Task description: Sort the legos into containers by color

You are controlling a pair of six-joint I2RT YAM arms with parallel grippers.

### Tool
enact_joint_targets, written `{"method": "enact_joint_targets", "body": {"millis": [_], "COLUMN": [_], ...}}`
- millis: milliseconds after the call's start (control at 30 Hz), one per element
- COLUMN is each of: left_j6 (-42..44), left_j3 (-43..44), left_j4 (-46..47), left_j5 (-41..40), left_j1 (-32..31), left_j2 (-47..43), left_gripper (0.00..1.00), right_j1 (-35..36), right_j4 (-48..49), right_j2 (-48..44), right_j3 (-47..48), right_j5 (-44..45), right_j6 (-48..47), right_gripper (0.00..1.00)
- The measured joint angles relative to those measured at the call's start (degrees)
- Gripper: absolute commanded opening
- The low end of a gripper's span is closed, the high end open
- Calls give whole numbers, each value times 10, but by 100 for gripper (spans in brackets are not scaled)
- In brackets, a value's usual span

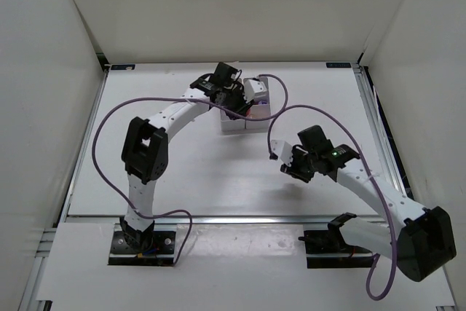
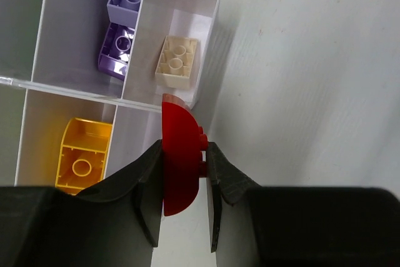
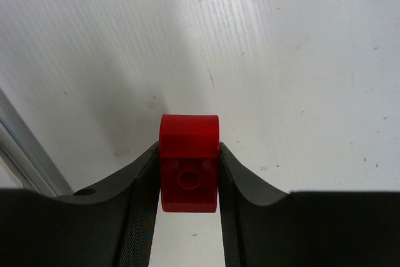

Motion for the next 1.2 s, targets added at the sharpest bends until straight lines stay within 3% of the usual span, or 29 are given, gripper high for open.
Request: {"method": "enact_joint_targets", "body": {"millis": [500, 567, 767, 867, 1200], "left_j6": [56, 58, 61, 62, 6], "left_j3": [30, 30, 30, 30, 35], "left_j4": [-50, -53, -55, -55, -38], "left_j5": [-6, -9, -16, -19, -3], "left_j1": [25, 29, 32, 32, 58], "left_j2": [42, 43, 43, 43, 42], "left_gripper": [24, 27, 52, 58, 63], "right_j1": [-68, -68, -68, -68, -92], "right_j4": [4, 4, 4, 5, 21], "right_j2": [-26, -22, -7, -4, -3], "right_j3": [16, 16, 16, 16, 12], "right_j5": [-45, -47, -53, -55, -55], "right_j6": [31, 31, 31, 31, 45], "right_gripper": [9, 9, 9, 9, 5]}}
